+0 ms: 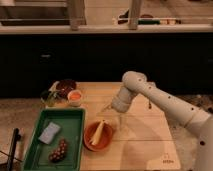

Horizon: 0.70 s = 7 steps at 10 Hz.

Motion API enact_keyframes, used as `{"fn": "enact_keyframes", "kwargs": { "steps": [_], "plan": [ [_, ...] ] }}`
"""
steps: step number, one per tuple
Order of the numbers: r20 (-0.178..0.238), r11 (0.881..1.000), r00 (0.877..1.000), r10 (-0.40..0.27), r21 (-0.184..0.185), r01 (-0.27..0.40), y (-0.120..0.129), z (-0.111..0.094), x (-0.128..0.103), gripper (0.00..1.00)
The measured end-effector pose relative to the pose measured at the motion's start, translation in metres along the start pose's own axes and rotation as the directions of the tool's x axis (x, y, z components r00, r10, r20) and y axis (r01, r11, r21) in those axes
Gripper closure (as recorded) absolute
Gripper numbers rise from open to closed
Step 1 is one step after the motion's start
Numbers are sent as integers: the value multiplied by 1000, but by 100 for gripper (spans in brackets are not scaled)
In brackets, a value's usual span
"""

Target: Place banana in red bowl

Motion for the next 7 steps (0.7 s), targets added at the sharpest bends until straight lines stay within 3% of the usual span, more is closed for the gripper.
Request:
{"fn": "enact_keyframes", "kwargs": {
  "steps": [7],
  "plan": [
    [3, 1000, 1000, 27, 16, -27, 2, -4, 10, 20]
  ]
}}
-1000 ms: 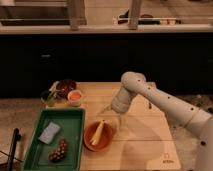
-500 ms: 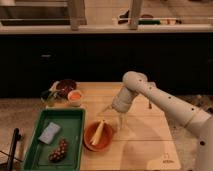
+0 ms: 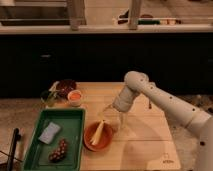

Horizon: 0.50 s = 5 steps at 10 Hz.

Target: Place banana in red bowl

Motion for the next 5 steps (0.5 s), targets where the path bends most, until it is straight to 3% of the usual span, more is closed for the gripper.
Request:
{"fn": "enact_keyframes", "kwargs": {
  "steps": [5],
  "plan": [
    [3, 1000, 1000, 19, 9, -19, 2, -4, 8, 20]
  ]
}}
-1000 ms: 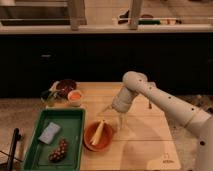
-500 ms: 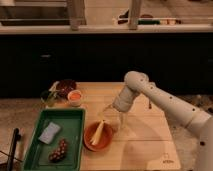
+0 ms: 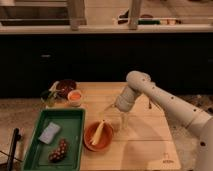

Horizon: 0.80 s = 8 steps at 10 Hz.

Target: Place banana in red bowl

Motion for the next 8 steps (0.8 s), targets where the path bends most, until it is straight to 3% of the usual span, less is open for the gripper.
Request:
{"fn": "enact_keyframes", "kwargs": {
  "steps": [8],
  "plan": [
    [5, 1000, 1000, 28, 12, -28, 3, -6, 12, 20]
  ]
}}
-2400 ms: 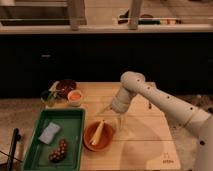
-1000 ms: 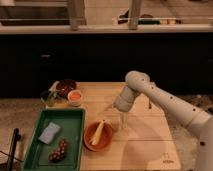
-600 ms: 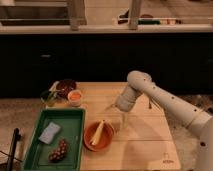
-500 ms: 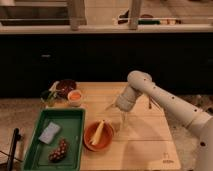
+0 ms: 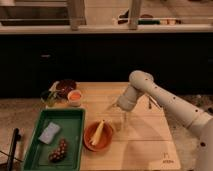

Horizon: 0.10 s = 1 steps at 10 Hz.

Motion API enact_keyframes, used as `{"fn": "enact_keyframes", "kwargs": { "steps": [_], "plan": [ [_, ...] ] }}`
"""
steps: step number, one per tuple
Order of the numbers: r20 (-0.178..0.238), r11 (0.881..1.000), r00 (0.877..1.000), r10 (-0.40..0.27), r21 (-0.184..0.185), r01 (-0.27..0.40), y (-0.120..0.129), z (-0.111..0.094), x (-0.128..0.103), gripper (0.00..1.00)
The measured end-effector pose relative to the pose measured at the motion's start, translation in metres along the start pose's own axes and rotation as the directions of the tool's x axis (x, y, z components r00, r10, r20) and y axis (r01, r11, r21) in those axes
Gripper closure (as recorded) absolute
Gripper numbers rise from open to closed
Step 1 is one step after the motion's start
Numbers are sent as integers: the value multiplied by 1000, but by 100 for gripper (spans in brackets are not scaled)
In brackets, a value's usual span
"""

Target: Place banana in red bowl

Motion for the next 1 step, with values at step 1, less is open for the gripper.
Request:
{"fn": "enact_keyframes", "kwargs": {
  "steps": [1],
  "plan": [
    [1, 1000, 1000, 3, 1, -3, 0, 0, 1, 20]
  ]
}}
